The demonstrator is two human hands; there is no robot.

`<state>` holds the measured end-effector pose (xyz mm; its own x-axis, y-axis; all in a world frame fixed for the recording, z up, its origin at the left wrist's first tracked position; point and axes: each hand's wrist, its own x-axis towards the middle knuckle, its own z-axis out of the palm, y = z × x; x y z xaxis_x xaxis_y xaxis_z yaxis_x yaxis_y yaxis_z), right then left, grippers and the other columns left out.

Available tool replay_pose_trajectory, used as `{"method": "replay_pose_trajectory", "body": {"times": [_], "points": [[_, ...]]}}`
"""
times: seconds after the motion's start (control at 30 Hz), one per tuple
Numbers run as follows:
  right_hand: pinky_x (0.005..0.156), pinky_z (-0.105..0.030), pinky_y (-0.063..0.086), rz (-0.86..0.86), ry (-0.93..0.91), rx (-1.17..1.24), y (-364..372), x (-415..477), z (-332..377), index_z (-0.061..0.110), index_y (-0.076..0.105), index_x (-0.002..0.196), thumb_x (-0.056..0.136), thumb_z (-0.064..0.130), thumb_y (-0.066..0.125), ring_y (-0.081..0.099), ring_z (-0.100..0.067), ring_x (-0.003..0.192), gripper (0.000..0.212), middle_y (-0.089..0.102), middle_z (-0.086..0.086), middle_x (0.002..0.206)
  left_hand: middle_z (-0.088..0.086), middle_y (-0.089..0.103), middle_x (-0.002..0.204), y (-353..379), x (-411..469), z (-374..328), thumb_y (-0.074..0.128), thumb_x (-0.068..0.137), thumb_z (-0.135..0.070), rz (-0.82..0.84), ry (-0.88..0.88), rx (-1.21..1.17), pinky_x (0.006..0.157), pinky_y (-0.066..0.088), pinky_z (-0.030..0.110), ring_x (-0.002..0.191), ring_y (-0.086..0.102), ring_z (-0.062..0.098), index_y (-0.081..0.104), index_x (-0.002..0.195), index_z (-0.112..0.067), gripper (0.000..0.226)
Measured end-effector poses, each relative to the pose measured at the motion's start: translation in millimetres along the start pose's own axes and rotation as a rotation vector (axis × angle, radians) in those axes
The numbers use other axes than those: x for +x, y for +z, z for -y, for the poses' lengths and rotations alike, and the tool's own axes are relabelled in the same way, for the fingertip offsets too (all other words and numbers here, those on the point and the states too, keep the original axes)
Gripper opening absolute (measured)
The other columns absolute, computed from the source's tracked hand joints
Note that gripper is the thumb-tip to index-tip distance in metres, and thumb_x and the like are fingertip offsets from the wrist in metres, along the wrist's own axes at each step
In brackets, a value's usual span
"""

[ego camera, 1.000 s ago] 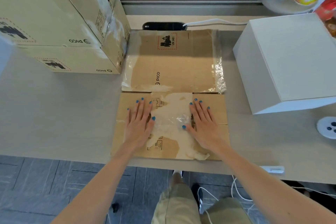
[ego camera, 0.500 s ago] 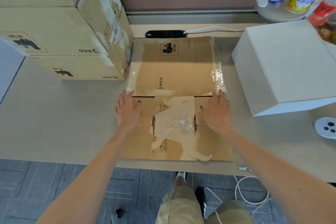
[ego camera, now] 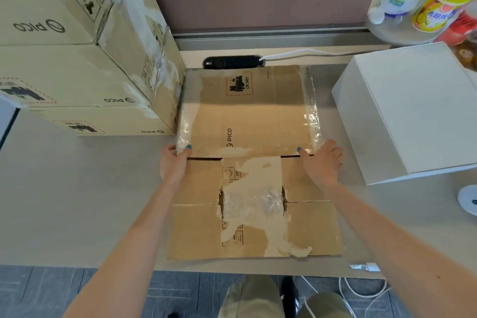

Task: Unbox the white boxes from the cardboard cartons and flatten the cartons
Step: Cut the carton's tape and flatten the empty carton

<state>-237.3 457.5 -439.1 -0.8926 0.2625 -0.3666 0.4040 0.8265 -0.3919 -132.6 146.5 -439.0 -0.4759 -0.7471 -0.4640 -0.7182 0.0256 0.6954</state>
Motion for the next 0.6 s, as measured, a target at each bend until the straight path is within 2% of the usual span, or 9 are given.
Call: {"method": "replay_pose_trajectory", "body": {"times": [0.13, 0.2, 0.27, 0.3, 0.4, 0.47, 0.6], "points": [[0.1, -0.041, 0.033, 0.037, 0.103, 0.132, -12, 20, 0, -0.001, 0.041, 0.133, 0.081, 0.051, 0.068, 0.039, -0.035, 0.127, 0.078, 0.044, -0.02, 0.135, -0.002, 0.053, 0.089, 0, 3, -5, 0.068, 0.091, -0.024, 0.003, 0.029, -0.097, 0.066, 0.038, 0.029, 0.089, 0.051, 0.02, 0.051, 0.126, -0.012, 0.04], [0.09, -0.041, 0.04, 0.092, 0.074, 0.198, -15, 24, -1, 0.003, 0.051, 0.124, 0.08, 0.055, 0.065, 0.046, -0.035, 0.118, 0.07, 0.05, -0.018, 0.126, -0.002, 0.054, 0.09, -3, 1, -4, 0.068, 0.091, -0.024, 0.013, 0.055, -0.109, 0.065, 0.038, 0.025, 0.089, 0.051, 0.019, 0.052, 0.122, -0.014, 0.036], [0.079, -0.041, 0.042, 0.092, 0.05, 0.25, -15, 25, -3, 0.008, 0.054, 0.108, 0.072, 0.064, 0.058, 0.052, -0.033, 0.1, 0.067, 0.055, -0.014, 0.11, 0.001, 0.059, 0.098, -4, -1, -2, 0.067, 0.092, -0.025, 0.035, 0.079, -0.113, 0.068, 0.039, 0.028, 0.089, 0.054, 0.019, 0.051, 0.12, -0.017, 0.033], [0.079, -0.041, 0.043, 0.093, 0.039, 0.282, -13, 24, -4, 0.008, 0.053, 0.109, 0.074, 0.063, 0.057, 0.054, -0.033, 0.097, 0.065, 0.056, -0.013, 0.108, 0.002, 0.061, 0.097, -4, -4, -1, 0.066, 0.093, -0.026, 0.049, 0.094, -0.116, 0.067, 0.04, 0.028, 0.086, 0.054, 0.018, 0.05, 0.119, -0.017, 0.032], [0.072, -0.037, 0.041, 0.128, 0.021, 0.364, -14, 17, -3, 0.009, 0.044, 0.115, 0.092, 0.042, 0.056, 0.053, -0.031, 0.091, 0.042, 0.054, -0.01, 0.102, 0.003, 0.065, 0.09, -4, -8, -1, 0.065, 0.094, -0.025, 0.056, 0.156, -0.115, 0.067, 0.04, 0.03, 0.075, 0.052, 0.017, 0.047, 0.114, -0.021, 0.027], [0.067, -0.035, 0.039, 0.12, -0.018, 0.364, -15, 12, -2, 0.009, 0.041, 0.112, 0.095, 0.037, 0.054, 0.051, -0.03, 0.085, 0.034, 0.052, -0.008, 0.096, 0.005, 0.067, 0.089, -4, -11, -3, 0.066, 0.093, -0.023, 0.03, 0.199, -0.104, 0.067, 0.041, 0.033, 0.071, 0.053, 0.018, 0.048, 0.111, -0.023, 0.025], [0.069, -0.035, 0.038, 0.056, -0.109, 0.38, -22, -2, -3, 0.009, 0.041, 0.112, 0.097, 0.027, 0.052, 0.049, -0.029, 0.083, 0.026, 0.051, -0.005, 0.09, 0.008, 0.07, 0.089, -6, -22, -1, 0.067, 0.09, -0.022, -0.047, 0.254, -0.083, 0.073, 0.043, 0.036, 0.069, 0.054, 0.019, 0.051, 0.111, -0.024, 0.027]]}}
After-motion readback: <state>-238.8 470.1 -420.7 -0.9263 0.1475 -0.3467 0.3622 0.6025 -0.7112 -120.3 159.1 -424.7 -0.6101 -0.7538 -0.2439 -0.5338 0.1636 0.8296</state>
